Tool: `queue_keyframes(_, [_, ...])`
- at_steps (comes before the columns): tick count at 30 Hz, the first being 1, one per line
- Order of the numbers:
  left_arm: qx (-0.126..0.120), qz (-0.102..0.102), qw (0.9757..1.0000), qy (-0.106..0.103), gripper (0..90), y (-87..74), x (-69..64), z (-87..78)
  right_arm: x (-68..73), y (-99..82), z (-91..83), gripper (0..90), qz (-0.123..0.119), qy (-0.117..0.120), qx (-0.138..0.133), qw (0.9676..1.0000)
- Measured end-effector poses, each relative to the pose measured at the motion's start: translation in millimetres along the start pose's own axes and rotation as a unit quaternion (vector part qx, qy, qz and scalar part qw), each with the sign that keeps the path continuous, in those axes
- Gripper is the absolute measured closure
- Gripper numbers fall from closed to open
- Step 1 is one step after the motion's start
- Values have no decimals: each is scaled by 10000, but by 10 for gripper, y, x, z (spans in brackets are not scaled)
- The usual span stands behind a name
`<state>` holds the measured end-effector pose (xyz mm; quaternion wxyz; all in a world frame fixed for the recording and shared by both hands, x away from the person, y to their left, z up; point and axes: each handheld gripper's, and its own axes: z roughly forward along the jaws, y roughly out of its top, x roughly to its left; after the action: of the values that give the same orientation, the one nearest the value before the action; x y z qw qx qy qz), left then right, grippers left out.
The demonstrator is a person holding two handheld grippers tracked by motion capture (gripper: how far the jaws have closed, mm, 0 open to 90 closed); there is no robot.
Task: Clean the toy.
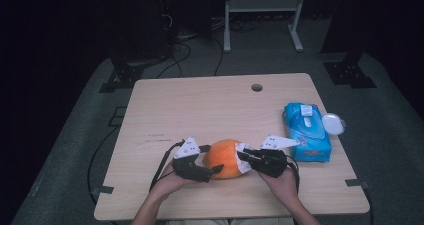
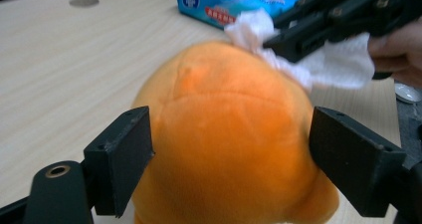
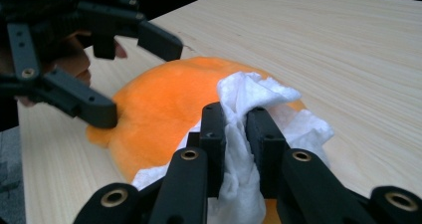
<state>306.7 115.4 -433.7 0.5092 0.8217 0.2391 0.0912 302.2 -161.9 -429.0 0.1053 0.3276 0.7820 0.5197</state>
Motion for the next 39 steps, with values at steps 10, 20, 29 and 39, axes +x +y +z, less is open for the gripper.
queue_keyframes(10, [60, 225, 9997, -41, 188, 37, -8, -34, 152, 44, 18, 783, -405, -28, -107, 9991])
queue_keyframes(20, [336, 586, 9977, 44, 242, 1, -85, 55, 367, 68, 43, 778, -740, 287, -182, 9967])
queue_keyframes(29, [235, 226, 9995, 16, 158, -14, -18, 41, 117, 45, -12, 780, -430, -100, -83, 9990])
queue_keyframes(39, [385, 602, 9974, -6, 221, 3, -153, 88, 512, 193, 43, 780, -1141, 122, -31, 9934])
